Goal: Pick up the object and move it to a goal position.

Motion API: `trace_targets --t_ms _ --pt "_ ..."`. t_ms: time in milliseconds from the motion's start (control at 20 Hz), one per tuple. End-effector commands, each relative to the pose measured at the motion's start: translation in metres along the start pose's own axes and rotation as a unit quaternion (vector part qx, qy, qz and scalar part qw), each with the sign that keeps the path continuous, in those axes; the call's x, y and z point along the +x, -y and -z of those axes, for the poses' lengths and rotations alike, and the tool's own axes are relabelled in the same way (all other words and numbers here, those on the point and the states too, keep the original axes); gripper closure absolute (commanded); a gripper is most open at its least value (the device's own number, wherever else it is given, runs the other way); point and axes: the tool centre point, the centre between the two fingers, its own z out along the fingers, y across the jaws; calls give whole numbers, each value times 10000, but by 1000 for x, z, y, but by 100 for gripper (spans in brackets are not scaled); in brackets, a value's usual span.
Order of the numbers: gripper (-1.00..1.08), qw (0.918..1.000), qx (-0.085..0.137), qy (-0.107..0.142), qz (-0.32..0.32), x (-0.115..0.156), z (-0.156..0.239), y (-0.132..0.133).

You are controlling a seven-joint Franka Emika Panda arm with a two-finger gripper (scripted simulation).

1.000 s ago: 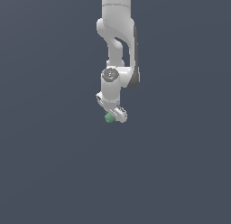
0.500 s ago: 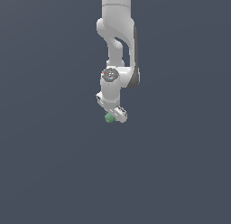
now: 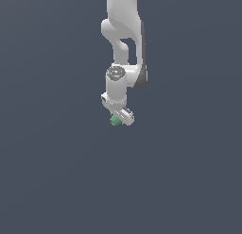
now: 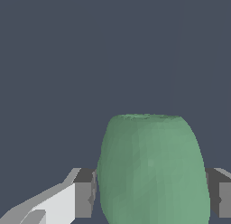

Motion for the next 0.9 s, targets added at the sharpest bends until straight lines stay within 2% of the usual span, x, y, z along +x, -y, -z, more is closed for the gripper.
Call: trace_targets --t_ms 0,350,850 --pt "108 10000 4 -1 -1 -2 12 0" --pt "108 10000 2 0 -4 -11 63 -1" --pt "108 10000 -8 -8 -8 -28 164 -2"
